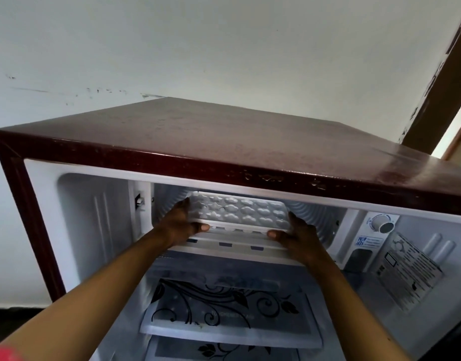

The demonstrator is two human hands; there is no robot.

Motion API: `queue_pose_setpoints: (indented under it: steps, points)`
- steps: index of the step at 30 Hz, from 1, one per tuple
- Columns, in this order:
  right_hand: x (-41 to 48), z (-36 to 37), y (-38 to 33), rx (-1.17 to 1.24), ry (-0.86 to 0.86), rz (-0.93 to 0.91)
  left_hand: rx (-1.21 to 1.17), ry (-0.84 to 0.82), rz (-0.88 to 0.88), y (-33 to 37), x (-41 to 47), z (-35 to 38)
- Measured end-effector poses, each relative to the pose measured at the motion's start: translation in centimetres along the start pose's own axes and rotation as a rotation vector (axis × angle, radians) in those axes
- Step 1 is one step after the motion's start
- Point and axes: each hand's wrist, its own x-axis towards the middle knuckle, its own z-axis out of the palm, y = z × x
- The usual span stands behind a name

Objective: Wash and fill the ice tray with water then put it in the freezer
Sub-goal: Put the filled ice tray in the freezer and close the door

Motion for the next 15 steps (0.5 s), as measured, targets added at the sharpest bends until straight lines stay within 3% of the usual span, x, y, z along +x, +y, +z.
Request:
queue_pose_setpoints:
  steps: [2, 5, 12, 15]
  points:
    - [-0.2, -0.2, -0.2, 0.024, -0.027, -0.003, 0.118, -0.01, -0.005, 0.3, -0.6, -0.2]
    - [-0.6, -0.2, -0.4, -0.014, -0.024, -0.018, 0.517, 0.033, 0.102, 1.0, -1.8, 0.4]
    - [-7.9, 0.1, -2.9, -0.442, 0.106, -0.038, 1.129, 0.217, 0.315, 0.1, -7.6, 0.4]
    - [-12.1, 0.5, -4.5, -0.558, 0.121, -0.06, 1.204, 0.282, 0.403, 0.1, -11.6, 0.2]
